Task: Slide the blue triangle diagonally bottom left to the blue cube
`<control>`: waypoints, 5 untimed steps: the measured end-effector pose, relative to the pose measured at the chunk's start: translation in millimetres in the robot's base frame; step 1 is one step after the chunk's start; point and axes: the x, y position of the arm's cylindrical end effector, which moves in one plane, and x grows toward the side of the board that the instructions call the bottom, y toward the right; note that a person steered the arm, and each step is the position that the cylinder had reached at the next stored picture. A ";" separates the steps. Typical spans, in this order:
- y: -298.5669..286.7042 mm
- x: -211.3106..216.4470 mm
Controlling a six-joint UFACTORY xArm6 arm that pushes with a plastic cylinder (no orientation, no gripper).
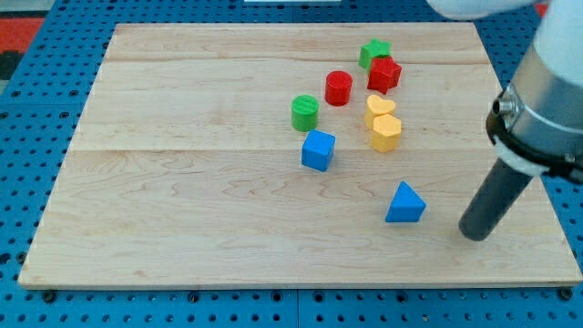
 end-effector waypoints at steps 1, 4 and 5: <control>-51.3 -63.1; -164.6 -95.9; -223.0 -103.6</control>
